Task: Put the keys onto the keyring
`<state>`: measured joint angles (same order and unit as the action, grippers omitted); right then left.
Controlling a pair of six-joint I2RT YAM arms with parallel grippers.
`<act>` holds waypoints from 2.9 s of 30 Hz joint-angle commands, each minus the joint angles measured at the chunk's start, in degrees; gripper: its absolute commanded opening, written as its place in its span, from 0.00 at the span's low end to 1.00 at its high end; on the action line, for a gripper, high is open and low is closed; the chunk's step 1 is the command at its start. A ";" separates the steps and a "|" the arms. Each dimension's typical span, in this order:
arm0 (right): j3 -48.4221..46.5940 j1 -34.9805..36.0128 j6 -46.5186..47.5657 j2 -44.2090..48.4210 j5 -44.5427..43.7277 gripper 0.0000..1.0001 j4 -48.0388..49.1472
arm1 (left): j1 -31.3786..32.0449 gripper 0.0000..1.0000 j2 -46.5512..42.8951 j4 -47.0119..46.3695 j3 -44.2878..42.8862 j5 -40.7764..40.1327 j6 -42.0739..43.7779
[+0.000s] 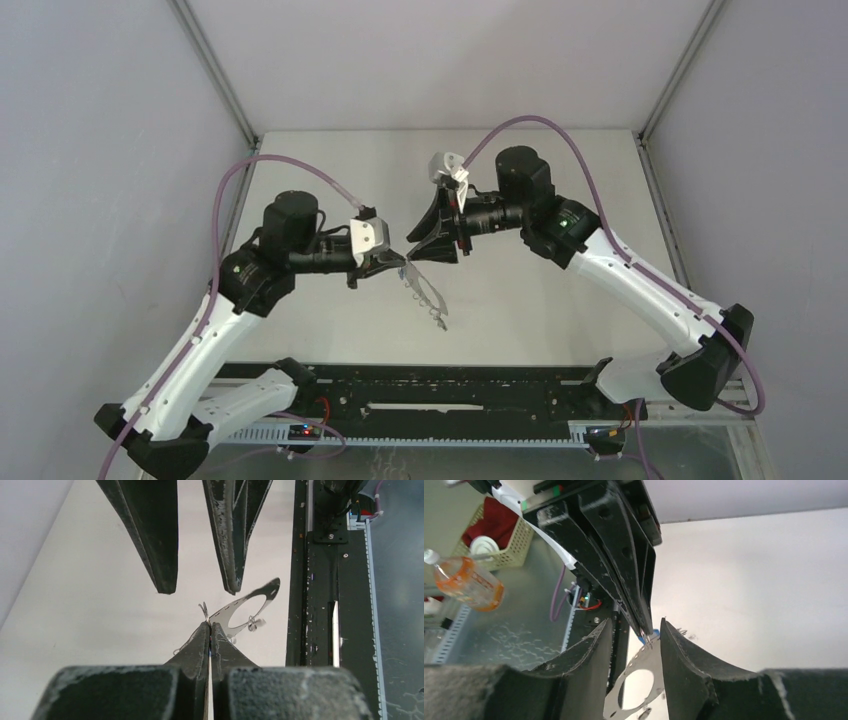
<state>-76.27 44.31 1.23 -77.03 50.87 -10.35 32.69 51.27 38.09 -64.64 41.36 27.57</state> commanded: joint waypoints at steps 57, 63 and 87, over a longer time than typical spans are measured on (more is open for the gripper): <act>3.66 -0.07 1.03 1.85 4.95 0.00 10.82 | -1.84 0.26 -4.28 -0.96 -1.09 4.94 10.07; 9.13 0.24 -4.99 3.06 4.10 0.00 19.88 | -1.84 0.26 -5.84 -1.76 1.13 3.79 14.35; 25.21 2.58 -15.83 7.56 -3.19 0.00 49.53 | -1.86 0.28 -2.05 7.35 -3.23 11.08 11.48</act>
<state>-50.37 46.54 -13.41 -71.64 49.50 32.49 30.79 49.25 43.59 -64.29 49.39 39.03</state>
